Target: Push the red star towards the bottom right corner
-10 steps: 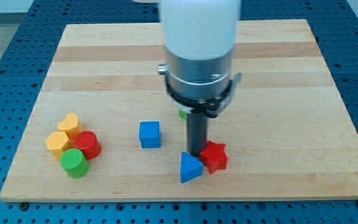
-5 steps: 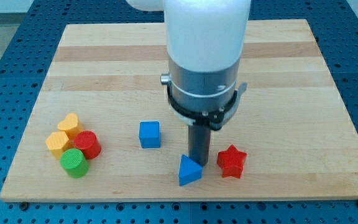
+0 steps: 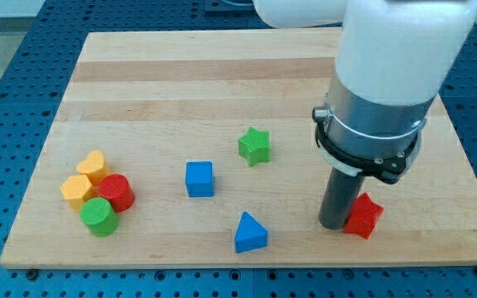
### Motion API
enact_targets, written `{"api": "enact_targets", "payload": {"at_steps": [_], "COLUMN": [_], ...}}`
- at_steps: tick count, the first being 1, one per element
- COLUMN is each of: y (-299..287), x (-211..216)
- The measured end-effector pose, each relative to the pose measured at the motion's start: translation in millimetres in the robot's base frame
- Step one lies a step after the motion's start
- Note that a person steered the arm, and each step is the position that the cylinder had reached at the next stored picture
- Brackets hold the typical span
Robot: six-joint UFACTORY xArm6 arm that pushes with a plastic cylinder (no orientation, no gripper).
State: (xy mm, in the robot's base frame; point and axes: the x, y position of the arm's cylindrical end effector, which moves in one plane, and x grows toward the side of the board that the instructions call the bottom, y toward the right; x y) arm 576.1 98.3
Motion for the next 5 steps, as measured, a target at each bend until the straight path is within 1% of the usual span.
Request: {"api": "enact_targets", "payload": {"at_steps": [1, 3, 4, 5], "y": [7.6, 51.4, 56.8, 37.2], "x": [0.0, 0.0, 0.0, -1.9]}}
